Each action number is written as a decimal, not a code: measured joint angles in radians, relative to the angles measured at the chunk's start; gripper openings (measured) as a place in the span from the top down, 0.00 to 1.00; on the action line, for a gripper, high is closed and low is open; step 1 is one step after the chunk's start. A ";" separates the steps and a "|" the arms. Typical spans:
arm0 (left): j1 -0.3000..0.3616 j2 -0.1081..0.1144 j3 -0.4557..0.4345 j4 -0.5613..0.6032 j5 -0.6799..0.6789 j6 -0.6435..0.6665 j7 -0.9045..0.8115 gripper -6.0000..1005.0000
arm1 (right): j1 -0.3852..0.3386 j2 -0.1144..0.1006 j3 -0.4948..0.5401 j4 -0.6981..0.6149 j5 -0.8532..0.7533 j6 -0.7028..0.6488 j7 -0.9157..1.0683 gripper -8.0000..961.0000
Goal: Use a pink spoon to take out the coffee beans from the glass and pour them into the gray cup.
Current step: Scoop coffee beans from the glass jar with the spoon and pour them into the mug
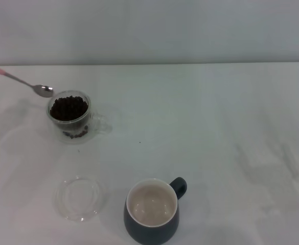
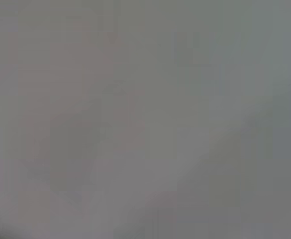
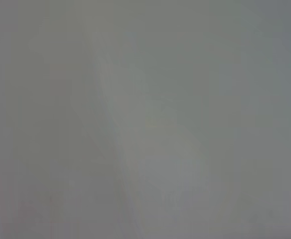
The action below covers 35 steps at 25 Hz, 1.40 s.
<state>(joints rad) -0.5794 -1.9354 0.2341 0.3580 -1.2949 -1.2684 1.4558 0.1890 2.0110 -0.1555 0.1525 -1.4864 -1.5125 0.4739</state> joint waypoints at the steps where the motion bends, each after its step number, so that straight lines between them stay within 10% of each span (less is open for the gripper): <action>1: -0.008 -0.003 0.014 0.000 0.000 0.011 0.000 0.86 | 0.001 0.000 0.001 -0.002 0.000 0.000 0.000 0.26; 35: -0.060 -0.076 0.169 -0.034 -0.050 0.173 0.053 0.86 | 0.030 0.000 0.088 0.001 0.000 0.012 0.000 0.26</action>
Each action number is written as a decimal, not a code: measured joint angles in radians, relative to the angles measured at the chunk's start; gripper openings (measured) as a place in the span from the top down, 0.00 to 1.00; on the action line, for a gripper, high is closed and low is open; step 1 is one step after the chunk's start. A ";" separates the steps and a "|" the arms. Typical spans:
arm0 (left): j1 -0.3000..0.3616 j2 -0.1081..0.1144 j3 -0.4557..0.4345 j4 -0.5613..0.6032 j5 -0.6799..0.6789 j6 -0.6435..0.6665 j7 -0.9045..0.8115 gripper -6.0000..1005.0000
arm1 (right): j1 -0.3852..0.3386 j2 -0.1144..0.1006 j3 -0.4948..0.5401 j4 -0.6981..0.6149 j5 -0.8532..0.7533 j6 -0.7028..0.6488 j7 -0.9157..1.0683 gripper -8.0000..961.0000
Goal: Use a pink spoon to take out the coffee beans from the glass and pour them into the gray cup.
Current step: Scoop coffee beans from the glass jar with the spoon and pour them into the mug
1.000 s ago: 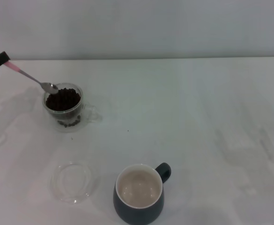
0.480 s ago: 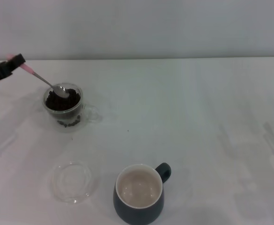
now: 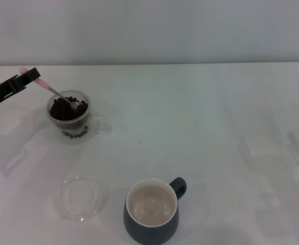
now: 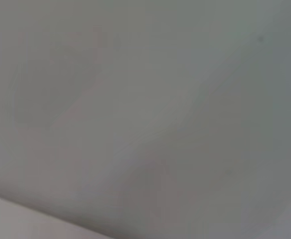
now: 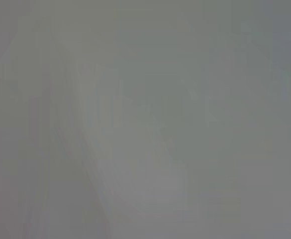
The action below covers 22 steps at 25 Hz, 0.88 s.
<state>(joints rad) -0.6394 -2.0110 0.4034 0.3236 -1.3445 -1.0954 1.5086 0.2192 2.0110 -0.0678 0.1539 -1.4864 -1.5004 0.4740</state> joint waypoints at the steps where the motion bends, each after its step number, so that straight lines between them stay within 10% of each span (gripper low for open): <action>1: 0.004 0.000 0.000 -0.002 -0.001 0.000 -0.011 0.86 | 0.000 0.000 0.002 0.000 0.000 0.000 0.000 0.26; 22: 0.134 0.010 -0.014 -0.003 -0.162 -0.149 -0.118 0.86 | 0.026 0.000 0.015 -0.008 0.000 0.070 -0.001 0.26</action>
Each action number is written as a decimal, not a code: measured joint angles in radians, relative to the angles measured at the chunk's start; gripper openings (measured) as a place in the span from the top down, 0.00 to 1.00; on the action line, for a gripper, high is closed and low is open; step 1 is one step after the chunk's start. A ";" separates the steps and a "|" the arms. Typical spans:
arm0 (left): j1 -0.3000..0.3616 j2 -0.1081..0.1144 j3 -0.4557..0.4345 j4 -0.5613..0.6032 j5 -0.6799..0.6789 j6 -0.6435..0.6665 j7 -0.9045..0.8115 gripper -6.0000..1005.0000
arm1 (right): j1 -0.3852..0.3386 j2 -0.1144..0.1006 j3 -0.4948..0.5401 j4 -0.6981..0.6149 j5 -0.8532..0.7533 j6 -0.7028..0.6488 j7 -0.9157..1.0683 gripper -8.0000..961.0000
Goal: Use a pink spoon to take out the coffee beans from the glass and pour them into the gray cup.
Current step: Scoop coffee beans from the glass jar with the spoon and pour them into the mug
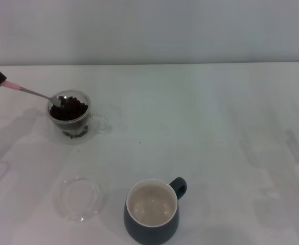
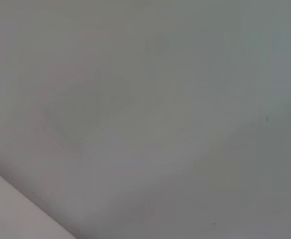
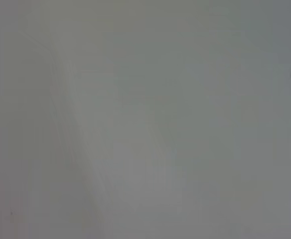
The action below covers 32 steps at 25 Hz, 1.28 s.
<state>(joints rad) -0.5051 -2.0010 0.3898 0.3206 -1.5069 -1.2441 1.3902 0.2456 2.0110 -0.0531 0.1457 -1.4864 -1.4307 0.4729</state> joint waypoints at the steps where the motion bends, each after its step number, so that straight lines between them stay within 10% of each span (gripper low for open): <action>1: 0.001 0.000 0.000 0.000 0.000 -0.001 -0.001 0.86 | 0.002 0.000 0.001 0.000 0.000 0.002 0.000 0.26; 32: 0.023 -0.023 0.008 -0.029 -0.024 -0.086 -0.007 0.86 | 0.016 0.000 0.001 -0.002 0.000 0.020 -0.004 0.26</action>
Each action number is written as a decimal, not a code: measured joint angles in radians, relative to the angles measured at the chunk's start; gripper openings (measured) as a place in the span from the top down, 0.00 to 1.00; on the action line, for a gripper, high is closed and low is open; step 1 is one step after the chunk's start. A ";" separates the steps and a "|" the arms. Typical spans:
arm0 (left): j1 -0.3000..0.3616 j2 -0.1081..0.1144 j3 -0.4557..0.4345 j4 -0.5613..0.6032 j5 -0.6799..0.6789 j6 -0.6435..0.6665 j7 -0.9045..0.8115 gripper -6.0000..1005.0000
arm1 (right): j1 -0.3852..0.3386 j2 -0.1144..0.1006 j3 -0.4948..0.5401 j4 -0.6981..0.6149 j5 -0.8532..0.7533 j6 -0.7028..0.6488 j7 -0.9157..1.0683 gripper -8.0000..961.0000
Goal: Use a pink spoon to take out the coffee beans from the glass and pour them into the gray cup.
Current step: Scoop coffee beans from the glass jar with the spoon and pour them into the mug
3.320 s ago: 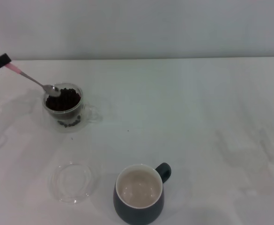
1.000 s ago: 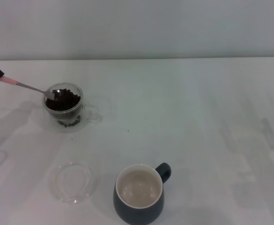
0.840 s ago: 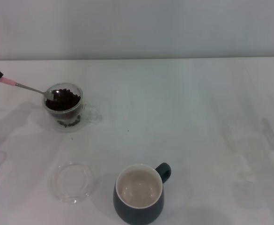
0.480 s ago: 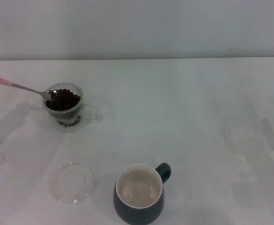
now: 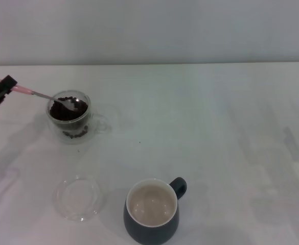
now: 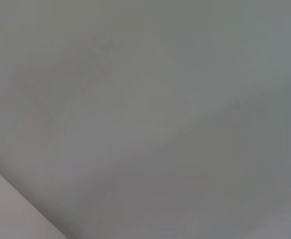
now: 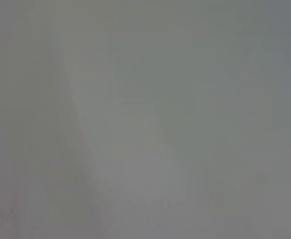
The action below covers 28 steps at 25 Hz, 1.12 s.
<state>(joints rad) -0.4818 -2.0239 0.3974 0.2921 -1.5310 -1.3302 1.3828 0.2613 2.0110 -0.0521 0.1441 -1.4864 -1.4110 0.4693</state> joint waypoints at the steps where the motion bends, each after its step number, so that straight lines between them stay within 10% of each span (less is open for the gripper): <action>1: 0.002 0.000 0.000 -0.009 0.000 -0.017 -0.002 0.86 | 0.002 0.000 0.000 0.000 0.000 0.000 0.000 0.27; 28: 0.040 -0.042 0.010 -0.019 0.251 -0.325 0.102 0.86 | 0.082 0.002 -0.012 0.023 -0.014 -0.002 -0.001 0.26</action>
<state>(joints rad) -0.4415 -2.0656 0.4069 0.2728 -1.2796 -1.6550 1.4853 0.3431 2.0126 -0.0644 0.1675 -1.5002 -1.4127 0.4687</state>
